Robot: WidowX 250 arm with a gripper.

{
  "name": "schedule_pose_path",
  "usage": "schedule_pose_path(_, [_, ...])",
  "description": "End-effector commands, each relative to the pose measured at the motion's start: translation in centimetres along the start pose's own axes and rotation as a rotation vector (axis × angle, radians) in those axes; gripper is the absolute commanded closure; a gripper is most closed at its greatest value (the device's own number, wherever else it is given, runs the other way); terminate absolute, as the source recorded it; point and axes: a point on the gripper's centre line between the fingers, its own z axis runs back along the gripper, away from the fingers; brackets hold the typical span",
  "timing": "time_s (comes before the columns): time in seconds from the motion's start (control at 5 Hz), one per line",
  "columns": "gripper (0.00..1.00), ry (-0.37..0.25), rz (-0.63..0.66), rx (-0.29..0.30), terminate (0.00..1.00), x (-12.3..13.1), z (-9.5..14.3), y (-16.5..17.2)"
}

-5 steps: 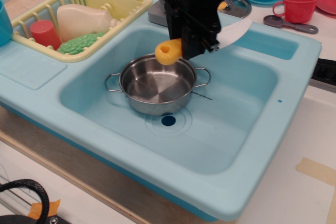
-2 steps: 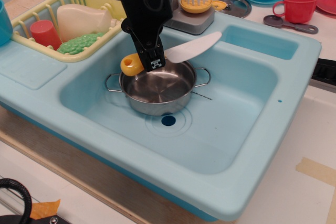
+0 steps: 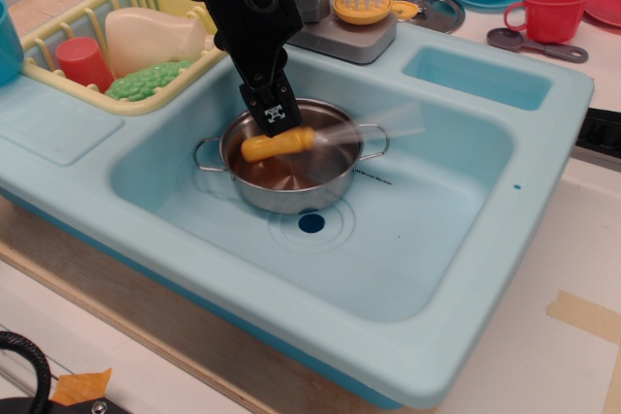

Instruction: Put knife in pot or pan

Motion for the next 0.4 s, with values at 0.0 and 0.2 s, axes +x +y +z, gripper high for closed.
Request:
schedule_pose_path(0.0, [0.00, -0.013, -0.003, 0.023, 0.00, 0.23, 0.59, 0.27])
schedule_pose_path(0.2, [0.00, -0.013, -0.003, 0.023, 1.00, 0.23, 0.59, 0.27])
